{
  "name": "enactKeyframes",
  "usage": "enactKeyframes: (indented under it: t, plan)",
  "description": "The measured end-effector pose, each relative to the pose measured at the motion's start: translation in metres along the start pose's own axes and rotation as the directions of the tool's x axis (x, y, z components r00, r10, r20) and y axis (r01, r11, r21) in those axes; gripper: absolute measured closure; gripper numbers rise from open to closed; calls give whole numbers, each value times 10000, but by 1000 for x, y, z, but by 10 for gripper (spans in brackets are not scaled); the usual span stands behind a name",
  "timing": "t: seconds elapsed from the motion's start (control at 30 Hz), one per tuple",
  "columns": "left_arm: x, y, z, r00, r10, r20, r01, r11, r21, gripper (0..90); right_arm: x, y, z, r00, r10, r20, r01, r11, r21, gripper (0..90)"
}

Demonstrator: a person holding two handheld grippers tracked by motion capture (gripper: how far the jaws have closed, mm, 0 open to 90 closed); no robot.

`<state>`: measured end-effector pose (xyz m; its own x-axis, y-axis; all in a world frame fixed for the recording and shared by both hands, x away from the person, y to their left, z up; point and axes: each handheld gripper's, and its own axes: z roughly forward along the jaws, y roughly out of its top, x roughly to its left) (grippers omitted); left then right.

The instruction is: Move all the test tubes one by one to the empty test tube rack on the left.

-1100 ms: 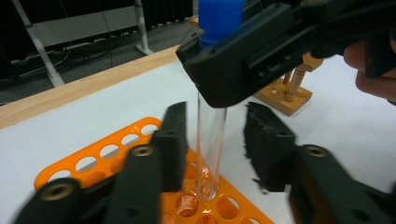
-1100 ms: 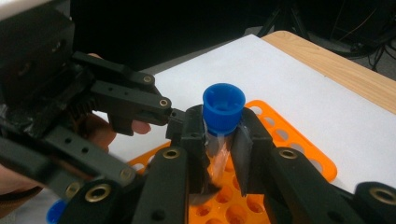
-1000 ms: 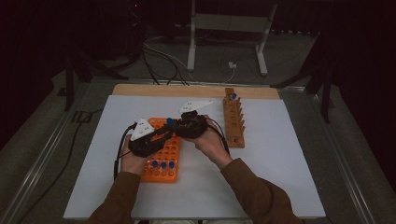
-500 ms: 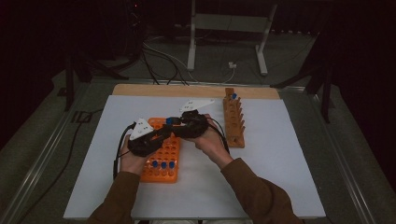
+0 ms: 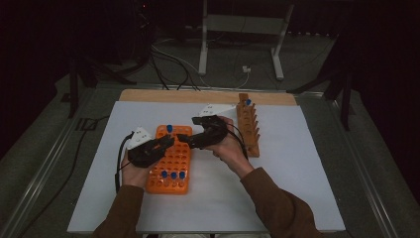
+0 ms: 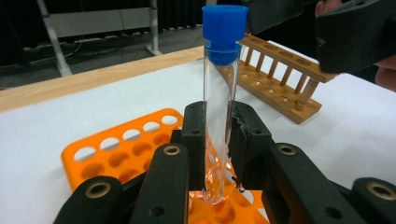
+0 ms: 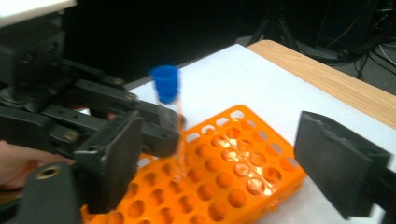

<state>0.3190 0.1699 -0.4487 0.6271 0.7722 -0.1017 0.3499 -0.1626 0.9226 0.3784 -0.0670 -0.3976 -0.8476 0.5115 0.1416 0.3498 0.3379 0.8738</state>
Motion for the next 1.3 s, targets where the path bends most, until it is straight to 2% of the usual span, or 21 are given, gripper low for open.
enactKeyframes:
  t: [0.17, 0.27, 0.33, 0.57, 0.67, 1.0, 1.3]
  plan:
    - [0, -6, -10, 9999, -148, -18, 148, 9999, -33, 781, -8, -5, -3, 9995, 143, 279, -144, 9999, 11, 33]
    - [-1, -7, -15, 9998, -192, 19, 192, 9998, -78, 781, -13, -8, -6, 9988, 208, 451, -208, 9998, 7, 13]
    - [-2, -9, -19, 9997, -229, 71, 230, 9996, -134, 781, -17, -10, -9, 9985, 242, 495, -244, 9997, 20, 12]
    - [-6, -12, -26, 9993, -307, 219, 310, 9994, -162, 781, -25, -19, -18, 9935, 80, 1138, -88, 9999, 69, 1]
    - [-8, -13, -28, 9992, -298, 258, 303, 9994, -186, 781, -29, -22, -23, 9918, 87, 1277, -92, 10000, 36, 2]
    - [-15, -21, -36, 9986, -349, 399, 357, 9992, -185, 781, -38, -33, -34, 9869, 200, 1602, -197, 9998, -33, 2]
    - [-20, -29, -44, 9979, -457, 454, 464, 9988, -152, 780, -45, -41, -45, 9833, 498, 1750, -468, 9987, -212, 2]
